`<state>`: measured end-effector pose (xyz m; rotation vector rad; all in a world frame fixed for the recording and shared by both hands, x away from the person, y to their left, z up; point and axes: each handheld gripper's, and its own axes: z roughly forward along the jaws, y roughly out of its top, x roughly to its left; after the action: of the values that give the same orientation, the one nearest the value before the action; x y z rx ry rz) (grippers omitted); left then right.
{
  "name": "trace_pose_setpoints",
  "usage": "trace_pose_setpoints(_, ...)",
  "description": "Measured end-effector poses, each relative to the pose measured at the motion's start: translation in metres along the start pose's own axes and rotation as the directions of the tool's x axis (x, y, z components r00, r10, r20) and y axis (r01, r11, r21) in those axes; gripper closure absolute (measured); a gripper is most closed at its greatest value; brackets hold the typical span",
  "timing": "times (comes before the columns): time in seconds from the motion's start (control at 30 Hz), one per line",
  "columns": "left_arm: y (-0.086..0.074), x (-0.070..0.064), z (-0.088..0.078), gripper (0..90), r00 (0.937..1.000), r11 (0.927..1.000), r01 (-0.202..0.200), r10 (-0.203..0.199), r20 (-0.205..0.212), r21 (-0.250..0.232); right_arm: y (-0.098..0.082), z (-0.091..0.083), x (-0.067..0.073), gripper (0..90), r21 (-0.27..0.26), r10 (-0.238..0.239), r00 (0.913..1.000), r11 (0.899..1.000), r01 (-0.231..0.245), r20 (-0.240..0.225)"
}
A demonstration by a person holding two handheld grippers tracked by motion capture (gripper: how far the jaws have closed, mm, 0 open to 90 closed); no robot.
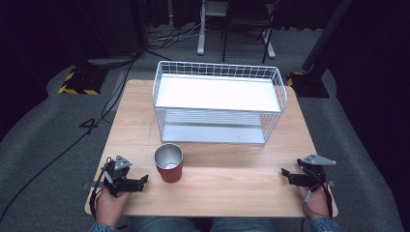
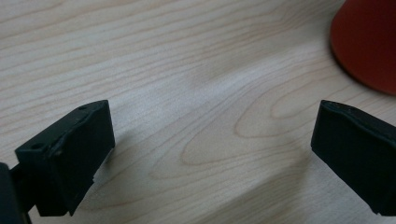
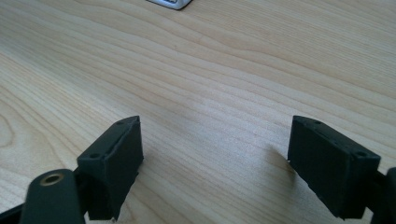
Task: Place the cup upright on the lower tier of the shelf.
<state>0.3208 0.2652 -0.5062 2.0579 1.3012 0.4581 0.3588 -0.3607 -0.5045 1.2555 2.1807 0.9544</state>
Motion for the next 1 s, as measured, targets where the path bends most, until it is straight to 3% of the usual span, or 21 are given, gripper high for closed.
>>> trace_pose_setpoints(0.13, -0.002, 0.0, -0.008, 0.1, 0.9994, 0.9969, 0.018, -0.015, 0.03, -0.077, 0.0, 0.0, 0.0, 18.6, 0.0, 0.0, 1.0, 1.0, 0.0, 0.001)
trace_pose_setpoints(0.2, -0.002, 0.0, -0.011, 0.1, 0.9993, 0.9955, 0.017, -0.013, 0.036, -0.093, 0.0, 0.0, 0.0, 18.7, 0.0, 0.0, 1.0, 1.0, 0.0, 0.001)
trace_pose_setpoints(0.3, -0.002, -0.004, -0.017, 0.1, 0.9985, 0.9877, 0.012, -0.003, 0.054, -0.156, 0.0, 0.0, 0.0, 18.8, -0.001, 0.0, 1.0, 1.0, 0.0, 0.006)
trace_pose_setpoints(0.4, -0.002, -0.007, -0.02, 0.1, 0.9977, 0.9826, 0.002, 0.011, 0.067, -0.186, 0.0, 0.0, 0.001, 18.8, -0.002, -0.005, 1.0, 1.0, 0.005, 0.007)
trace_pose_setpoints(0.53, -0.002, -0.015, -0.028, 0.1, 0.9947, 0.9698, 0.015, 0.01, 0.102, -0.244, 0.0, 0.0, 0.001, 19.0, -0.003, -0.006, 0.9999, 1.0, 0.006, 0.008)
trace_pose_setpoints(1.0, -0.004, -0.044, -0.046, 0.1, 0.9866, 0.9603, -0.015, 0.059, 0.152, -0.279, 0.0, 0.0, 0.001, 19.4, -0.004, -0.007, 0.9999, 1.0, 0.007, 0.01)
